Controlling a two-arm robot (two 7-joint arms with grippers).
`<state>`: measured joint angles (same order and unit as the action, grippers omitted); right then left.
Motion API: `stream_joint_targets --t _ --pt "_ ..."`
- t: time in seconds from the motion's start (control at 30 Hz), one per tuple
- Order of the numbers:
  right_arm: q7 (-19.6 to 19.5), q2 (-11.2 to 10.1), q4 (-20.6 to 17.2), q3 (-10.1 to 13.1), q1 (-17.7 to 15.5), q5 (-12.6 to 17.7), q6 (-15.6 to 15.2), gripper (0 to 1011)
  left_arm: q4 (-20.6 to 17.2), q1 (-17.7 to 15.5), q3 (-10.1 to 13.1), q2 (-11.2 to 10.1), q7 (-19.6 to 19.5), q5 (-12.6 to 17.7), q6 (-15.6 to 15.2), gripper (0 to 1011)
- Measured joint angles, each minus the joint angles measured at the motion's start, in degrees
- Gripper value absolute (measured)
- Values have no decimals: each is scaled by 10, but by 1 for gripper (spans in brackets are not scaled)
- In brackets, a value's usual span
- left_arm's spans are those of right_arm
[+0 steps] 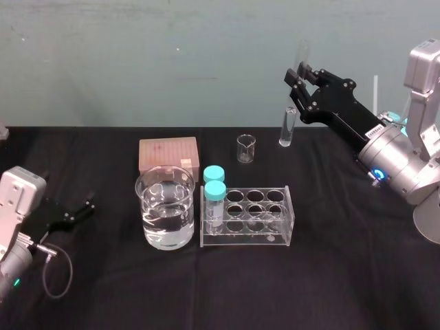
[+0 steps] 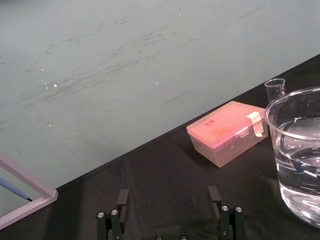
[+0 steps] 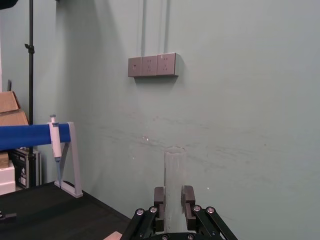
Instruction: Hold the test tube with one hand and immerse one end into the beaker, then return it to the test tube rack.
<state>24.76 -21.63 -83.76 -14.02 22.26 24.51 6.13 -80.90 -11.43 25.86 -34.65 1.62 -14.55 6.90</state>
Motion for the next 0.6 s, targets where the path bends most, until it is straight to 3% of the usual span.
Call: stream_joint_targets --t 0.6 --pt "0 1 2 -2 -1 2 -1 235 0 0 0 0 0 0 0 1000"
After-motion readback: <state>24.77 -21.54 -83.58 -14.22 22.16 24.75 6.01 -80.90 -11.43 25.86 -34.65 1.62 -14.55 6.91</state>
